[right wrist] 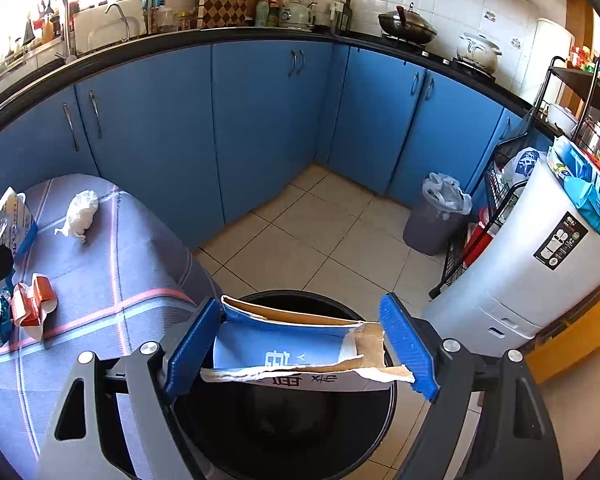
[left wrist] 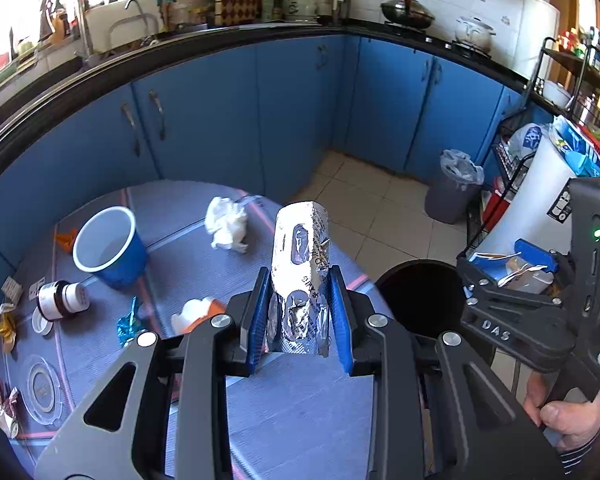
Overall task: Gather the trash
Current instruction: 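Carry the foil and carton over the black bin with both grippers, then open the right gripper then the left to drop both items into the bin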
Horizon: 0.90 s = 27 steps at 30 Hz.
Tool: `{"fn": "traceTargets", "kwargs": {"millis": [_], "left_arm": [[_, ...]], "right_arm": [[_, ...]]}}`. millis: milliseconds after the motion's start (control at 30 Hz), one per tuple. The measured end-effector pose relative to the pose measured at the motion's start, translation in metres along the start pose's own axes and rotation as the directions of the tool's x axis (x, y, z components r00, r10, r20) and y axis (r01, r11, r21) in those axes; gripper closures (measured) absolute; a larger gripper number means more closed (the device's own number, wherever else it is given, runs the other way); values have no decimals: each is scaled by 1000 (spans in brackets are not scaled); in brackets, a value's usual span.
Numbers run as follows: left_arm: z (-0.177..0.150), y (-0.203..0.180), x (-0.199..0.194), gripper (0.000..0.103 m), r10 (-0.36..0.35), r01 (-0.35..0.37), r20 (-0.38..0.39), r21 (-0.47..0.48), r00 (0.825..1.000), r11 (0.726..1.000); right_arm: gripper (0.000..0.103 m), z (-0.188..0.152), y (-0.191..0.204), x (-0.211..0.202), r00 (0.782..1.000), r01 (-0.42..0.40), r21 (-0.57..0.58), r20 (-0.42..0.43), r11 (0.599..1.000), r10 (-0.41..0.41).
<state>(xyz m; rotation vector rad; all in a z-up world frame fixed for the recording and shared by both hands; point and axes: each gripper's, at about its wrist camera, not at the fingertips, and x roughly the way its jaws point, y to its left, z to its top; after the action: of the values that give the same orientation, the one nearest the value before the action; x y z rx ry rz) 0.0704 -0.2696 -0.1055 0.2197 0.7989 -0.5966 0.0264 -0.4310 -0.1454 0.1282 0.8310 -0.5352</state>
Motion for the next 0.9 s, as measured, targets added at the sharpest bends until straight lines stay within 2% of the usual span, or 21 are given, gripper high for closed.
{"fn": "traceTargets", "kwargs": {"millis": [100, 333, 600, 633, 700, 767, 800, 833, 900], "left_arm": [[3, -10, 0, 73, -10, 10, 2, 16, 1000, 1000], [11, -34, 3, 73, -22, 22, 3, 51, 1000, 998], [20, -66, 12, 73, -50, 50, -2, 99, 999, 994], [21, -70, 13, 68, -57, 57, -3, 106, 998, 993], [23, -79, 14, 65, -63, 63, 3, 109, 998, 992], [26, -85, 15, 42, -49, 47, 18, 107, 999, 993], [27, -87, 14, 24, -40, 36, 36, 101, 999, 994], [29, -89, 13, 20, -35, 29, 57, 95, 998, 995], [31, -92, 11, 20, -47, 40, 71, 96, 996, 995]], "right_arm": [[22, -1, -3, 0, 1000, 2, 3, -3, 1000, -2], [11, -2, -19, -3, 997, 69, 6, 28, 998, -69], [11, -5, -46, 0, 995, 98, 50, 20, 994, -99], [11, -5, -50, 1, 995, 99, 55, 18, 994, -100], [11, -6, -57, 1, 995, 102, 61, 14, 993, -103], [11, -7, -62, 1, 994, 106, 66, 11, 992, -107], [11, -8, -65, 2, 994, 106, 70, 9, 992, -107], [11, -9, -67, 2, 994, 106, 72, 7, 992, -107], [11, -10, -72, 1, 994, 107, 78, 7, 991, -108]]}}
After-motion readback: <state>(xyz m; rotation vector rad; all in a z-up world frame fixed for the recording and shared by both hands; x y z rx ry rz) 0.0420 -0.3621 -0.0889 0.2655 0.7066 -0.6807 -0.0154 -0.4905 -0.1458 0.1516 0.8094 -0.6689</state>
